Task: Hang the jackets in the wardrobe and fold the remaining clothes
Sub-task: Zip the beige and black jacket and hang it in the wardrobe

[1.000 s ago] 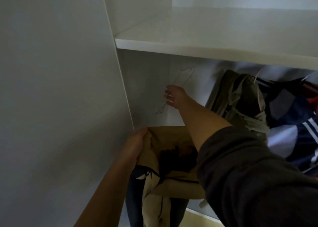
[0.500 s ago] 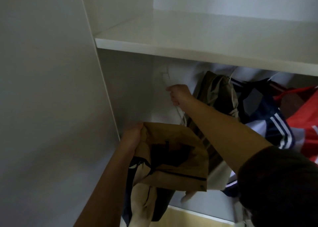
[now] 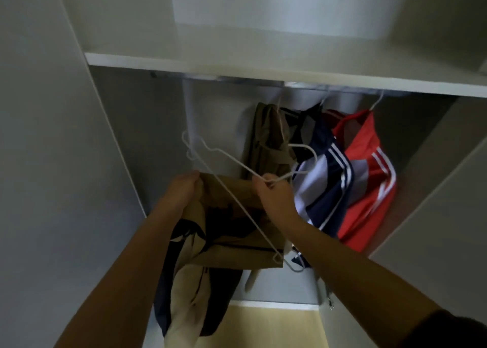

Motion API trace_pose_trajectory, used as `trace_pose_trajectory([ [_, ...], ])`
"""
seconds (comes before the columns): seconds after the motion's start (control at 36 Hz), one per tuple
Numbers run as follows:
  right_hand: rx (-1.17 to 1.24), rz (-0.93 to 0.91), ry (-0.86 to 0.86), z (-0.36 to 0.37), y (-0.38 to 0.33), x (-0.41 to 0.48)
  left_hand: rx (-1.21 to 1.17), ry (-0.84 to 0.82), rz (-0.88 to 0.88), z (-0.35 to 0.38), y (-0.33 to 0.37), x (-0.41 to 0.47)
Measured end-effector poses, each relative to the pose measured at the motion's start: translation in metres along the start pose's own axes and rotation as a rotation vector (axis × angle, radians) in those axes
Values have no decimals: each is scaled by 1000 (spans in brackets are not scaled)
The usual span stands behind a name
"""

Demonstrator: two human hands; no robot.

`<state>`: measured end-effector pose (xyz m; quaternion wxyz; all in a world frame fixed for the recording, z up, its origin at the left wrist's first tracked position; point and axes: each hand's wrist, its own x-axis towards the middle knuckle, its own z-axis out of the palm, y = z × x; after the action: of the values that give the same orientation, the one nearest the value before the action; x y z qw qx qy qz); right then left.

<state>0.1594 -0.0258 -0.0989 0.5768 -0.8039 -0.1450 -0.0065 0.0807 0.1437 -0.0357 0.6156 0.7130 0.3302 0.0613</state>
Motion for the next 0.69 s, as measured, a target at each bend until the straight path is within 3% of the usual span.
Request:
trace_pose_trajectory([
  [0.22, 362, 34, 98, -70, -43, -70, -19, 23, -25, 19, -27, -44],
  [0.42, 529, -160, 68, -118, -93, -121, -14, 28, -45, 24, -41, -81],
  [0.56, 858, -322, -6, -122, -102, -138, -74, 1, -64, 27, -39, -97],
  [0.61, 803, -231, -71, -110, -87, -141, -141, 17, -62, 30, -33, -106],
  [0.69, 490, -46, -194, -100, -37, -146, -268, -12, -76, 25, -22, -113],
])
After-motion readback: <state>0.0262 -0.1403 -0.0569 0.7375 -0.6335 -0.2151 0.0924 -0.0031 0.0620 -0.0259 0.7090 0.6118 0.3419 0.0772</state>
